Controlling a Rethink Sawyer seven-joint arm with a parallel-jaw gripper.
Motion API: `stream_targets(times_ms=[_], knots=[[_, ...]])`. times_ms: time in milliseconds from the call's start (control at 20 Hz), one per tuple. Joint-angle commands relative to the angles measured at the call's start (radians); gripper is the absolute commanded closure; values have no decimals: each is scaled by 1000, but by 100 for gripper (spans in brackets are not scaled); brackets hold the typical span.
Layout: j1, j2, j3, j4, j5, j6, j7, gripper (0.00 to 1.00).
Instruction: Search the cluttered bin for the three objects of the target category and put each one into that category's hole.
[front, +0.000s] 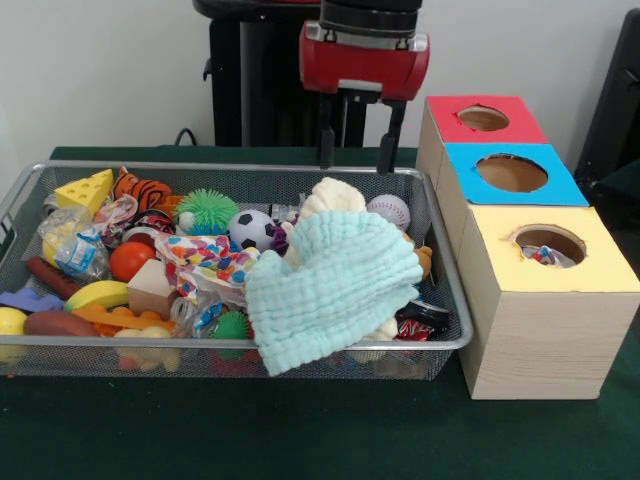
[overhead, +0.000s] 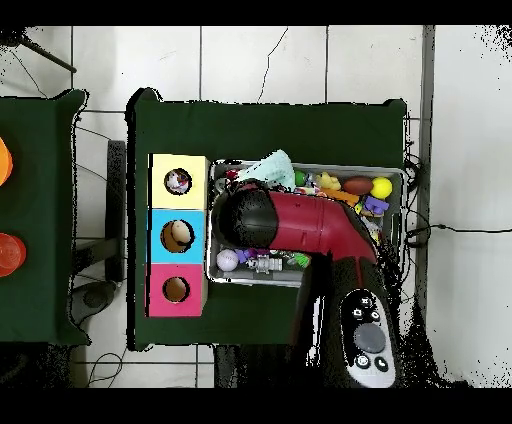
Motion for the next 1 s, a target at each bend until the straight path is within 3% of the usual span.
stream_targets(times_ms=[50, 400, 1000], knots=[[-71, 117, 124, -55, 3, 57, -15, 0], [-120, 188, 187, -130, -18, 44, -66, 0], [-158, 257, 227, -243, -42, 117, -103, 0]])
